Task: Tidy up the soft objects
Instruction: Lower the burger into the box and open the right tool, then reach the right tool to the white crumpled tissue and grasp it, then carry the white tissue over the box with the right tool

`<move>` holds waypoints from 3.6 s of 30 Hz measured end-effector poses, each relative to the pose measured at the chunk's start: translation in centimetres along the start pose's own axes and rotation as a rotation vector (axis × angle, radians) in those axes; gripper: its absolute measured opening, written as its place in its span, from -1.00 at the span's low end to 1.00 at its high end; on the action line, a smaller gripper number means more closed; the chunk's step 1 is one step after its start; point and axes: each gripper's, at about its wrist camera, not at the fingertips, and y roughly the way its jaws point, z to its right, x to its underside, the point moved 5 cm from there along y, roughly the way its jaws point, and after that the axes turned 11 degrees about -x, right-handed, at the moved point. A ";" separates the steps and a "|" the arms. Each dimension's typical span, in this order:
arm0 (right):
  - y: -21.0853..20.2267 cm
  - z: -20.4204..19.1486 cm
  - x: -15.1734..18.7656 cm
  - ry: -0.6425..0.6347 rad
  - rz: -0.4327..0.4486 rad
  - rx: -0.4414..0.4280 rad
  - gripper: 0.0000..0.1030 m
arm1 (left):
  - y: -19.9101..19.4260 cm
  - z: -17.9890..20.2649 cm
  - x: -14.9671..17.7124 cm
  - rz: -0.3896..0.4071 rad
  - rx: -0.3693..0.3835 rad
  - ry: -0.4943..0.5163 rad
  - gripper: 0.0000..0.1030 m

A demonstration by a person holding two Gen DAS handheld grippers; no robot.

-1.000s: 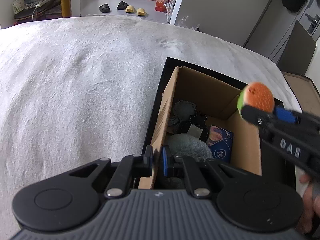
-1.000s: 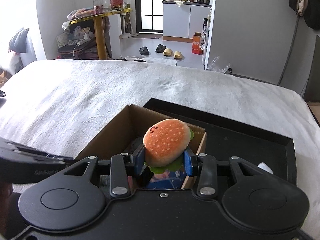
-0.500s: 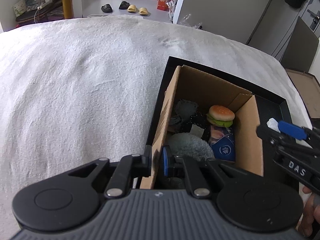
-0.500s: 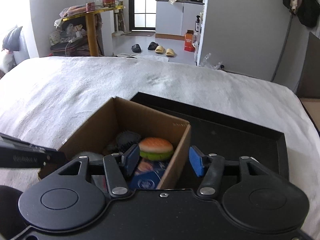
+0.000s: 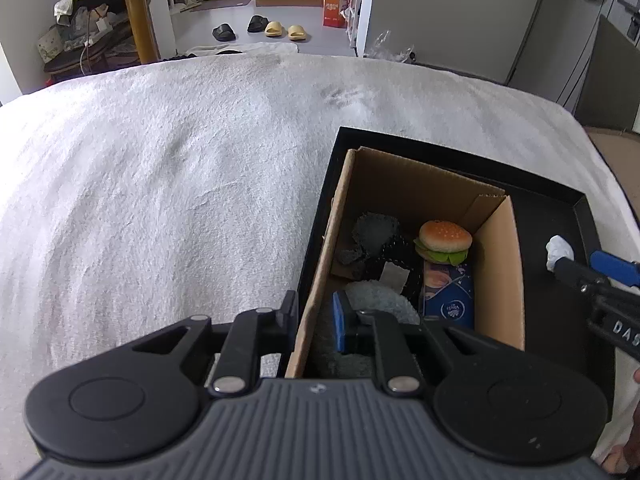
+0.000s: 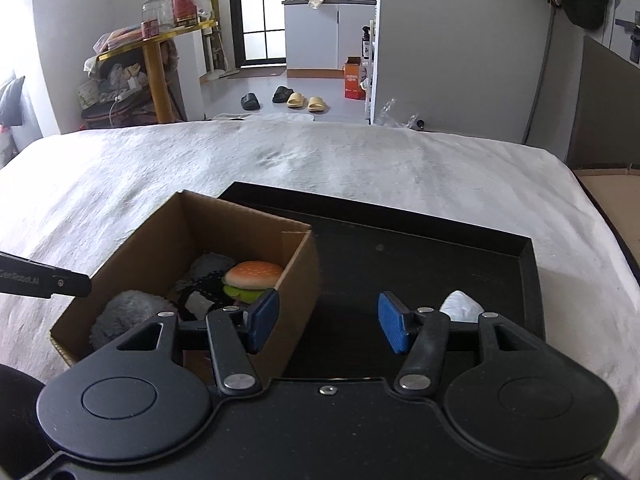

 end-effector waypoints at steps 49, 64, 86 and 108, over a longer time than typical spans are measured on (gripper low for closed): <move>6.4 15.4 5.3 0.283 -0.039 -0.067 -0.18 | 2.9 10.7 -2.8 0.031 -0.504 0.271 0.32; 2.1 14.0 4.1 0.233 -0.014 -0.025 -0.18 | 0.1 8.4 -2.4 0.030 -0.393 0.216 0.32; -3.3 8.9 2.5 0.204 0.019 0.042 -0.18 | -2.5 4.1 -0.9 0.027 -0.218 0.126 0.36; -4.0 1.3 0.2 0.099 0.064 -0.032 -0.18 | -2.0 1.3 0.5 0.038 -0.085 0.064 0.35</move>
